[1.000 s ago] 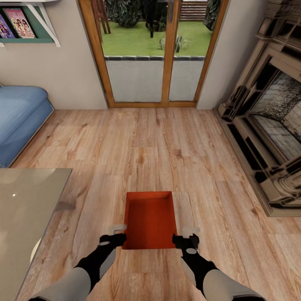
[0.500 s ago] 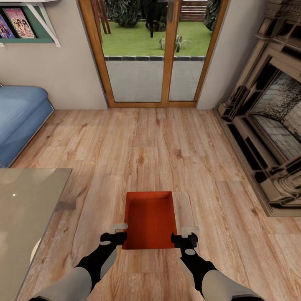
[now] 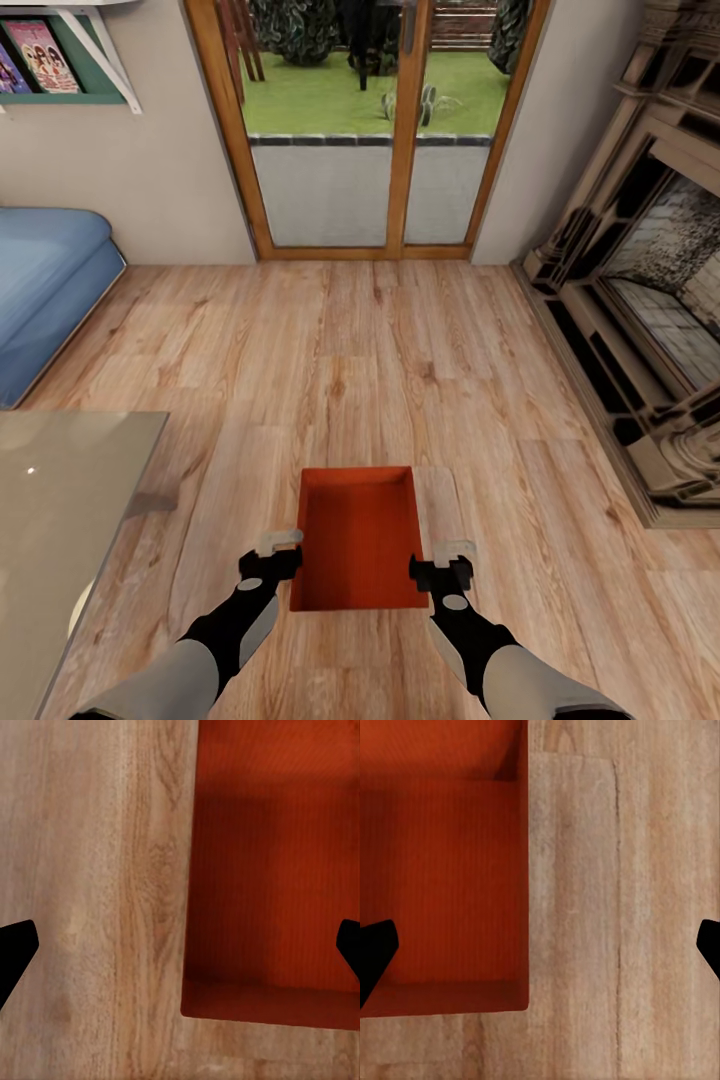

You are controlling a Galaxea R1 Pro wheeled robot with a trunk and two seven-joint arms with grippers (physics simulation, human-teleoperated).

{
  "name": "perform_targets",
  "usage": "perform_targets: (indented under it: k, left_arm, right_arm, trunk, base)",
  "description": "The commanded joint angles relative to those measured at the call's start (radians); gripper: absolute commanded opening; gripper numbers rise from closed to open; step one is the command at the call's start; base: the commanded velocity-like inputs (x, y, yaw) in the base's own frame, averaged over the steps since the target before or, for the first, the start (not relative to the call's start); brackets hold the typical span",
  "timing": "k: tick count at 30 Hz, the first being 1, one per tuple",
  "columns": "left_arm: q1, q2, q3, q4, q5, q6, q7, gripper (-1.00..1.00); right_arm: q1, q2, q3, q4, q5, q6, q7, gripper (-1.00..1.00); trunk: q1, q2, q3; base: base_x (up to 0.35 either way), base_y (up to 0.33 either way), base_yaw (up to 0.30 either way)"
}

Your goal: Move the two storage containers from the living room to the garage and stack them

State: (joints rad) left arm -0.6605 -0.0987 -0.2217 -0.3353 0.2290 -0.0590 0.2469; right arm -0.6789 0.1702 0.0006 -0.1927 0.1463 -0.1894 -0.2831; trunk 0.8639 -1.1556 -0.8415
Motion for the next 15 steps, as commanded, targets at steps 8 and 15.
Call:
perform_targets:
  k: [8,15]
  left_arm:
    - [-0.001,-0.002,-0.011,0.004,0.009,-0.005,0.007,1.00]
    - [-0.001,-0.007,-0.009,0.006,0.014,-0.001,0.006,1.00]
  right_arm:
    - [-0.001,0.002,0.004,-0.001,0.009,-0.001,-0.005,1.00]
    - [-0.001,0.002,0.004,-0.001,0.008,-0.002,-0.006,1.00]
  trunk:
    - [0.000,0.000,-0.001]
    - [0.000,0.000,-0.001]
  base:
    - [0.005,0.000,0.000]
    - [0.000,0.000,0.000]
